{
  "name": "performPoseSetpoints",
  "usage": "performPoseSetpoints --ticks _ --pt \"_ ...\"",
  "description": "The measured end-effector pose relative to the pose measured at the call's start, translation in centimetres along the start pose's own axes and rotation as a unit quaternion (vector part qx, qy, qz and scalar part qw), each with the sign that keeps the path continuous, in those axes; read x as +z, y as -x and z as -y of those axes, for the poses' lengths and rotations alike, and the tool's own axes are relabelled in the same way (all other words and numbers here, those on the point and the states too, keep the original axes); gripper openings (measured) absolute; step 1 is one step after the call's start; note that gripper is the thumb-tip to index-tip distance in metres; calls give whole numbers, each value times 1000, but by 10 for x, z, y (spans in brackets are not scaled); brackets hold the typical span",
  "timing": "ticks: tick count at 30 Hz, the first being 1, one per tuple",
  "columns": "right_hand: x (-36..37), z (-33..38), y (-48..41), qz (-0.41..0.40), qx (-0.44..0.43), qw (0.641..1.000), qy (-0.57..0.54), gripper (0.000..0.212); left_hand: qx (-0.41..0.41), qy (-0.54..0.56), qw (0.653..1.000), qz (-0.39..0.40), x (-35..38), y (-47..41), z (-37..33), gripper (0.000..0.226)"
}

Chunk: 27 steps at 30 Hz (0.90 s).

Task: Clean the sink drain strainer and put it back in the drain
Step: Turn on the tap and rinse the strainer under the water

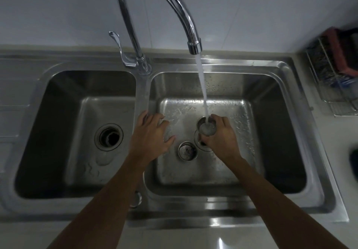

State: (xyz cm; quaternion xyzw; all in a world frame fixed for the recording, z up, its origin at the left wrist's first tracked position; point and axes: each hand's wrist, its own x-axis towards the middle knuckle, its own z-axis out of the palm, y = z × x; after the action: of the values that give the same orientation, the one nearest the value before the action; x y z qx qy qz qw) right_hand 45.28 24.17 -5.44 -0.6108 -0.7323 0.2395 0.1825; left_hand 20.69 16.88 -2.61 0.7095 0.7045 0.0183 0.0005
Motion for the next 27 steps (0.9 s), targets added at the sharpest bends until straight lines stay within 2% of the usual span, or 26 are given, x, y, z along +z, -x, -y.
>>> performPoseSetpoints --ticks 2,5,8,10,11,12,13,15,16,17,18,20,21,23,24,25,27 --pt "-4 0 -6 -4 -3 1000 14 80 -1 3 1000 0 0 0 0 59" --pt "-8 -2 -14 42 -28 998 42 79 1 4 1000 7 -1 0 1 59" --pt "-13 0 -18 36 14 999 9 75 0 4 1000 14 -2 0 1 60" --pt "-11 -1 -16 84 39 996 21 75 3 5 1000 11 -3 1 1 59" --pt "-11 -4 -16 115 92 989 6 75 3 5 1000 8 -3 0 0 59" --pt "-12 -7 -15 152 171 973 -31 73 3 4 1000 6 -3 0 0 60" --pt "-15 -11 -14 200 259 941 -89 67 2 3 1000 7 -4 0 0 60" --pt "-25 -23 -10 328 414 823 -209 67 1 -1 1000 5 -4 0 0 61" --pt "-31 -28 -5 371 458 767 -253 68 1 -2 1000 4 -3 0 0 60" --pt "-33 -34 -1 391 480 733 -283 71 1 -2 1000 3 -3 0 1 60" --pt "-34 -41 2 395 486 721 -298 72 1 -1 1000 1 -3 0 1 60" --pt "-31 -53 11 393 470 741 -276 64 1 4 1000 -5 -2 0 1 60" --pt "-28 -53 16 396 439 774 -224 58 1 6 1000 -6 -2 0 1 60" --pt "-15 -52 27 395 331 856 -36 58 1 11 1000 -7 -1 1 1 59" --pt "-9 -50 34 383 279 878 63 65 0 13 1000 -10 0 0 1 59" --pt "-3 -47 41 375 243 885 133 73 0 13 1000 -11 1 0 1 59" --pt "4 -41 50 384 224 876 185 74 0 17 1000 -9 1 0 2 58"
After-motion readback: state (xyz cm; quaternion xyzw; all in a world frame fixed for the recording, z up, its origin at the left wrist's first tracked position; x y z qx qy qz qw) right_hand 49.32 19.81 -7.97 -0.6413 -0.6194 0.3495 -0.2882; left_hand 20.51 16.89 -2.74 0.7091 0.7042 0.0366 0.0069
